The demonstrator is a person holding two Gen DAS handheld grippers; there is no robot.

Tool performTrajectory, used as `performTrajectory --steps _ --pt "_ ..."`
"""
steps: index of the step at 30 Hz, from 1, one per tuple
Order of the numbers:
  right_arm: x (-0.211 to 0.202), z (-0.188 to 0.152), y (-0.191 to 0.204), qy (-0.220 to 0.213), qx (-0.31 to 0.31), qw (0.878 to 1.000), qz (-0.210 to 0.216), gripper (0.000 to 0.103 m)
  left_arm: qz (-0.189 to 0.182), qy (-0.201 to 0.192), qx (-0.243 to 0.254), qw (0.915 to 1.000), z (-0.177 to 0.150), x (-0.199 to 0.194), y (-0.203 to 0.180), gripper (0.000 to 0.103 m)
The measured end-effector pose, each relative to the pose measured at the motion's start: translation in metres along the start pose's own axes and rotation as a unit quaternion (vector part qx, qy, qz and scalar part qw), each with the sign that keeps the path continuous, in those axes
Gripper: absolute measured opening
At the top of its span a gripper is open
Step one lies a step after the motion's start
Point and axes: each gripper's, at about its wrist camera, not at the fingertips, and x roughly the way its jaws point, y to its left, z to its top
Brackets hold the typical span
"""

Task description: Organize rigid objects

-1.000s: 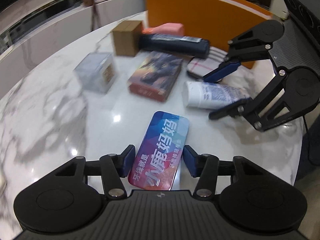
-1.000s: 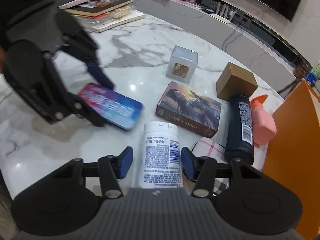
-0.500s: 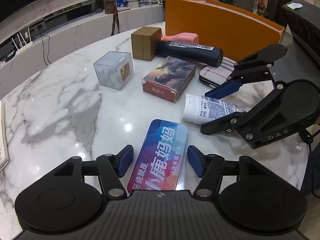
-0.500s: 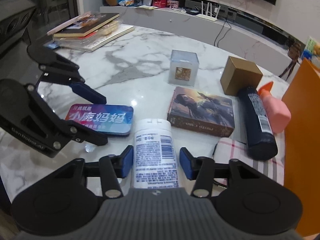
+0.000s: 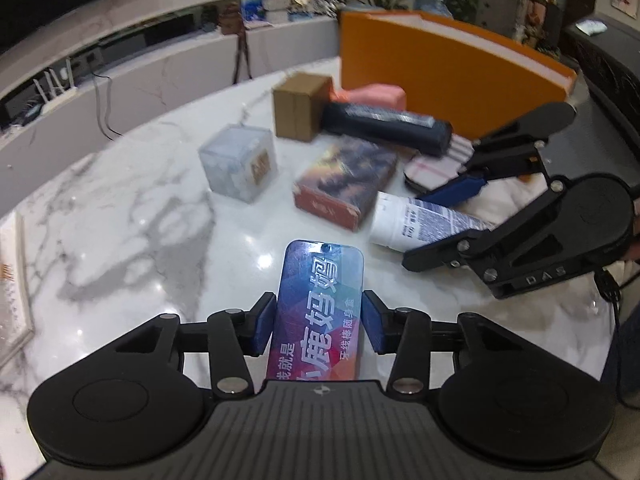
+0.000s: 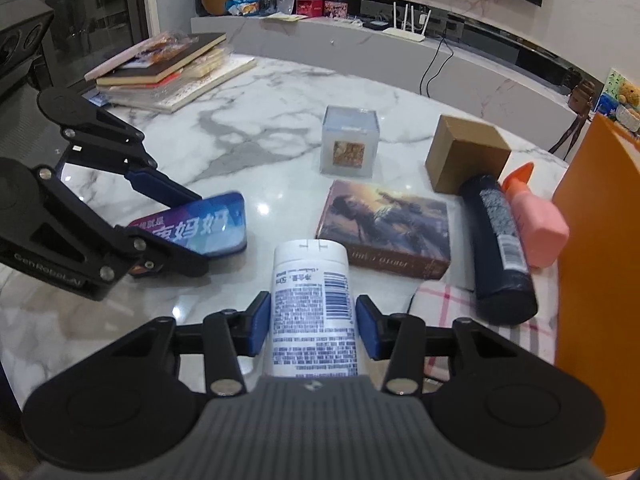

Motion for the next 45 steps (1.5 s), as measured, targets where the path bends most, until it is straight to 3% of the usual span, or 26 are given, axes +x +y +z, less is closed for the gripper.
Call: performTrajectory --steps 8,28,37,45 --pt "-0.018 0.014 -0.004 -0.032 0.011 0.999 -0.011 0.047 0.022 -0.047 -0.006 0.9986 0.014 -0.014 -0.002 0.052" --pt "-0.063 0.052 -0.023 -0.067 0.016 0.997 -0.039 0.047 0.036 -0.010 -0.022 0.9990 0.049 -0.034 -0.004 0.051" --pt "-0.095 0.058 -0.044 -0.102 0.037 0.992 -0.061 0.047 0.050 -0.024 0.006 0.9984 0.079 -0.053 -0.023 0.051" --pt "-0.130 0.061 -0.075 -0.130 0.066 0.986 -0.082 0.047 0.035 -0.043 0.014 0.9984 0.118 -0.055 -0.043 0.051"
